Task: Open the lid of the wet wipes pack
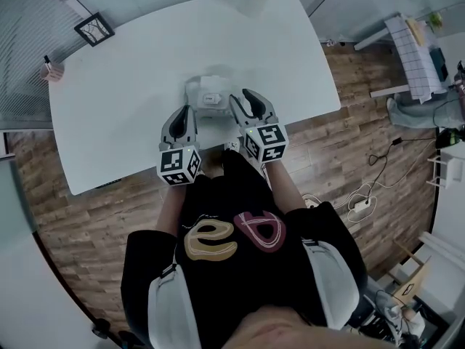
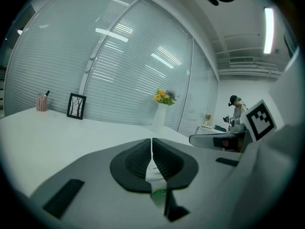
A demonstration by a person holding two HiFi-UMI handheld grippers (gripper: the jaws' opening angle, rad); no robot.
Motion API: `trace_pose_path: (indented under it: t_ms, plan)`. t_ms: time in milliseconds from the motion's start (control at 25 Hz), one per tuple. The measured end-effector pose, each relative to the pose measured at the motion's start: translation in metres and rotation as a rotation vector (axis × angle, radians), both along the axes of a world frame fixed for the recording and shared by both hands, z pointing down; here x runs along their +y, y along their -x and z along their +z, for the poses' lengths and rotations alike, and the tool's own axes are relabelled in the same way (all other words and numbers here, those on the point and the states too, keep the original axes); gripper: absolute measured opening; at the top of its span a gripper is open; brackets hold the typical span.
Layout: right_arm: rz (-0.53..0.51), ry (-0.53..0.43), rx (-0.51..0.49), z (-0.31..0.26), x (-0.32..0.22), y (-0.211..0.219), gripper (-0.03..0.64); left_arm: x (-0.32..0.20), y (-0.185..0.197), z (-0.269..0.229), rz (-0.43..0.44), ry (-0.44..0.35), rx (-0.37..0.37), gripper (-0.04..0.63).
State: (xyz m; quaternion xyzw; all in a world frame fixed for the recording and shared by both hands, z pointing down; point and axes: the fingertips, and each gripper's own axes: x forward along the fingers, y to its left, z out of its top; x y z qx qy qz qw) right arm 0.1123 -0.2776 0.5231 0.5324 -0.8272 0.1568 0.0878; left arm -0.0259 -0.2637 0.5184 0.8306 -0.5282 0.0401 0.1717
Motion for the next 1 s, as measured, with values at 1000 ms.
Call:
trace_pose_path:
  t_ms: [1000]
  plan:
    - [0.127,-0.084,0.151,-0.008,0.04,0.006,0.009,0.031,-0.013,-0.008,0.077,-0.071,-0.099,0.018]
